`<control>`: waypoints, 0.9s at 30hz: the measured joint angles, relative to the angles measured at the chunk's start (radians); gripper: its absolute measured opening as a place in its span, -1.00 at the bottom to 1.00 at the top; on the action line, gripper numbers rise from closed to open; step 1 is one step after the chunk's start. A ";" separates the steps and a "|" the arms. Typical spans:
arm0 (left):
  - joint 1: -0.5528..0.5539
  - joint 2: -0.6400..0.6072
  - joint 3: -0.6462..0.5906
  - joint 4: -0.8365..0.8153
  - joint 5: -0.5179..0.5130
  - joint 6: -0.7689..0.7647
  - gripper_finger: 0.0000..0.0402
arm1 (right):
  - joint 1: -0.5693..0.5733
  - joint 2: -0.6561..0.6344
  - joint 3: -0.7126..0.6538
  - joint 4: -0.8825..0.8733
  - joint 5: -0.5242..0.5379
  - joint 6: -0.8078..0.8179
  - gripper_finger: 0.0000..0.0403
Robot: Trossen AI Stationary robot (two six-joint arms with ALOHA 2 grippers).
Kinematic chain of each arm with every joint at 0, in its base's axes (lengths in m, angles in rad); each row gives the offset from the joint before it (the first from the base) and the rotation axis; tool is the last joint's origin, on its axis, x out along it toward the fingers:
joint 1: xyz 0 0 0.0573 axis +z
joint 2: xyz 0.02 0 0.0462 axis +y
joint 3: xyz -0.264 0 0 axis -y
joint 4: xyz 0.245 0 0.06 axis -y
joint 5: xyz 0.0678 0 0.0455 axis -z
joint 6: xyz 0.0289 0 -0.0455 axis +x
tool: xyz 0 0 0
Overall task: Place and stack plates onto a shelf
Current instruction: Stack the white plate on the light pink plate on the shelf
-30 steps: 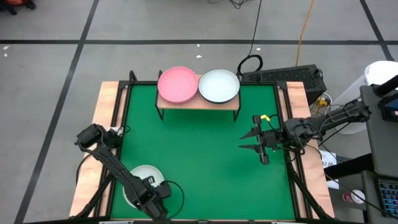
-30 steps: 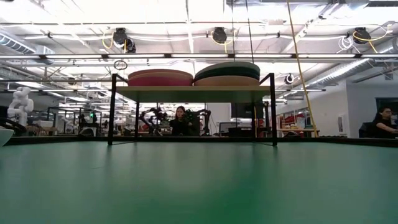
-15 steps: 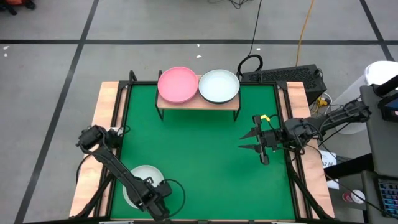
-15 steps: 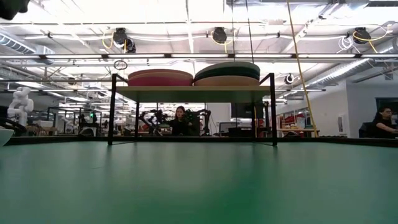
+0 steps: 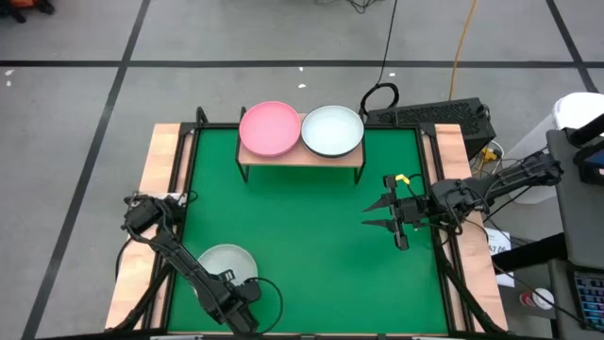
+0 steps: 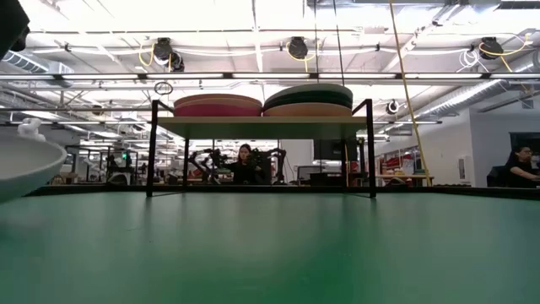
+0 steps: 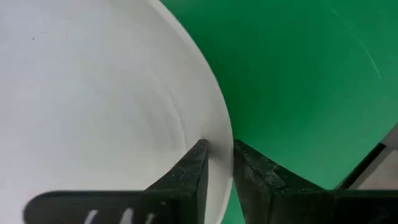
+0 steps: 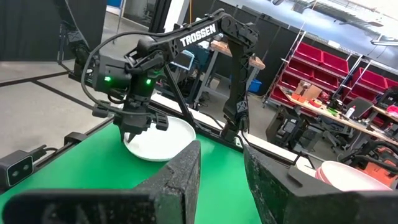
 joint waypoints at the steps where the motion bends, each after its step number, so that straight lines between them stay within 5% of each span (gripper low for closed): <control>1: 0.002 -0.002 0.001 -0.002 0.005 0.005 -0.68 | 0.000 0.000 0.000 0.000 0.000 -0.001 -0.48; 5: 0.013 -0.019 0.003 -0.019 0.005 0.040 -0.92 | 0.000 0.000 0.000 0.000 0.000 -0.005 -0.48; 15: 0.094 -0.154 0.113 -0.278 -0.147 0.181 -0.96 | 0.000 0.000 0.000 -0.003 0.000 -0.010 -0.48; 22: 0.178 -0.253 0.290 -0.503 -0.473 0.444 -0.96 | 0.000 0.000 0.000 -0.005 0.000 -0.013 -0.48; 27: 0.294 -0.320 0.339 -0.523 -0.642 0.785 -0.96 | 0.000 0.000 0.000 -0.006 0.000 -0.013 -0.48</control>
